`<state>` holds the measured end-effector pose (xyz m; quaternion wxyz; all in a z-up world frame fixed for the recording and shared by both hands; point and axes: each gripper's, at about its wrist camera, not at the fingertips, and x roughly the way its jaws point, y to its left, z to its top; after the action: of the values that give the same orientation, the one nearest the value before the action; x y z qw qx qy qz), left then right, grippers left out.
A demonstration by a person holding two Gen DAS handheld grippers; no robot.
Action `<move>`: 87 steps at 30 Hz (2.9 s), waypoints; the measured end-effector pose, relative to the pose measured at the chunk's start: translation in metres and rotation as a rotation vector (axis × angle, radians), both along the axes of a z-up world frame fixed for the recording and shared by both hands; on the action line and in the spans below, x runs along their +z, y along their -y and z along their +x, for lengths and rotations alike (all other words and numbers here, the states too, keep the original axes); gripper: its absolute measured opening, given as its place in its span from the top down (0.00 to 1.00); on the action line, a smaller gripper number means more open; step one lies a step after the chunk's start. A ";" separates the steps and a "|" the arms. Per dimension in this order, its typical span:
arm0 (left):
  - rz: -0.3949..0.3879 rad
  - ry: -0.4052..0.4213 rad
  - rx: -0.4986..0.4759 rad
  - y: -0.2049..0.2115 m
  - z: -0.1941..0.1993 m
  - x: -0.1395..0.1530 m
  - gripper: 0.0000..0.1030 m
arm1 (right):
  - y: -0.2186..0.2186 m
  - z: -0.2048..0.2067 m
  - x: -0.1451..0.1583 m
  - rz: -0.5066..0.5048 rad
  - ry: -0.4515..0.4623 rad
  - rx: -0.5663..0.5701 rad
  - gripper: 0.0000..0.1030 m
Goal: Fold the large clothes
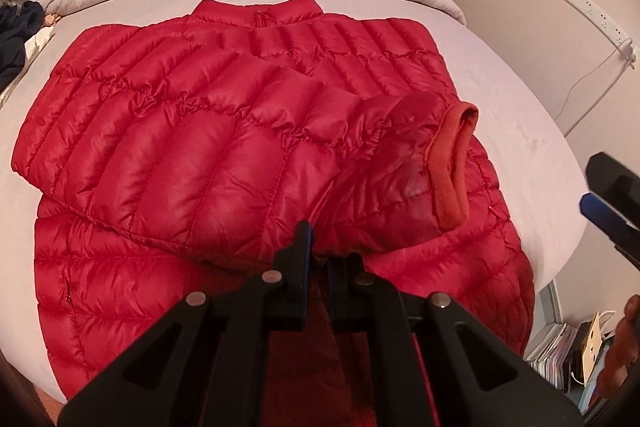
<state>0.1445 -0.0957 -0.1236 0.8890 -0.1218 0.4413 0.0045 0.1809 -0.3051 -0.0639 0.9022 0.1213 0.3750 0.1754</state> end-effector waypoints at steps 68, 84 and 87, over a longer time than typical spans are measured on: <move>-0.291 0.094 0.565 -0.215 -0.112 0.047 0.02 | -0.095 0.040 0.123 -0.092 0.313 0.312 0.88; -0.169 0.126 0.435 -0.201 -0.044 0.068 0.20 | -0.089 0.109 0.072 -0.183 0.199 0.148 0.88; -0.193 0.138 0.403 -0.199 -0.027 0.069 0.24 | -0.083 0.123 0.053 -0.189 0.145 0.127 0.88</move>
<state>0.1172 0.1034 -0.0548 0.8826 -0.2917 0.3445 0.1314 0.3035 -0.2222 -0.0105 0.9214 -0.0011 0.3307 0.2043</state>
